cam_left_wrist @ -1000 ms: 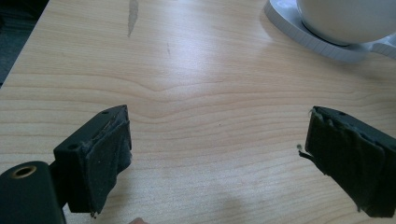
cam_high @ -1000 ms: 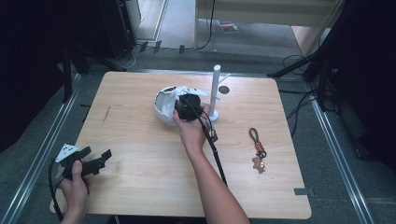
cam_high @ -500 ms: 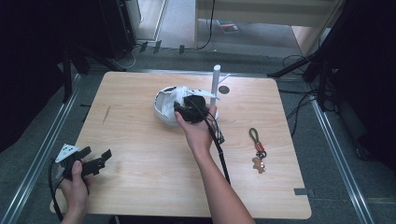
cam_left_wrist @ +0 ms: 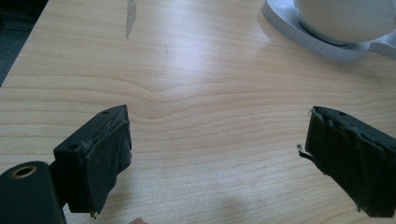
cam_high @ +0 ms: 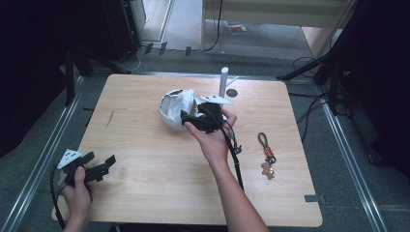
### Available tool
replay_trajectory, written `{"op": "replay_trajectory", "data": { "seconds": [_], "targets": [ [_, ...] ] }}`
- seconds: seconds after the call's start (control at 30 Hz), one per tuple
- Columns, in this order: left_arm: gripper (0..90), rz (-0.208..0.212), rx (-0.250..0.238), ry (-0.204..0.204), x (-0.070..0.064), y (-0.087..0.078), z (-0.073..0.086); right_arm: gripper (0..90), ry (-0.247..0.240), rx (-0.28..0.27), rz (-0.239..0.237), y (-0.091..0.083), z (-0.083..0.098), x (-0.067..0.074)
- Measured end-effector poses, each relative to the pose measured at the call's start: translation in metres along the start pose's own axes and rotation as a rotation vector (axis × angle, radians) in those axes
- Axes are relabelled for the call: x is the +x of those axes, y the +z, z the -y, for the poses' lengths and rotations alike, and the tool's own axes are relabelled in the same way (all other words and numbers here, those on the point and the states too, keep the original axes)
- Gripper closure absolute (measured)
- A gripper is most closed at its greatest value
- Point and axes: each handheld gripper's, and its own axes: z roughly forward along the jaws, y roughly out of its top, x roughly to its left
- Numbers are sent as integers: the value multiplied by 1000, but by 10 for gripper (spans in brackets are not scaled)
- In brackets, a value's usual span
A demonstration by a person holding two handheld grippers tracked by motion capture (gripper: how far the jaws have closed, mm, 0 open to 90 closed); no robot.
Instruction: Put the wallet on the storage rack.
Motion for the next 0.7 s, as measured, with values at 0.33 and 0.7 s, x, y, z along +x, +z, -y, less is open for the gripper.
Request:
{"op": "replay_trajectory", "data": {
  "seconds": [0.33,0.7],
  "targets": [
    [77,-6,5,16,-1,1,0,0,-60,31,67,-23,9,-7],
    [77,-6,3,19,-1,1,0,0,-53,27,80,-48,22,-22]
  ]
}}
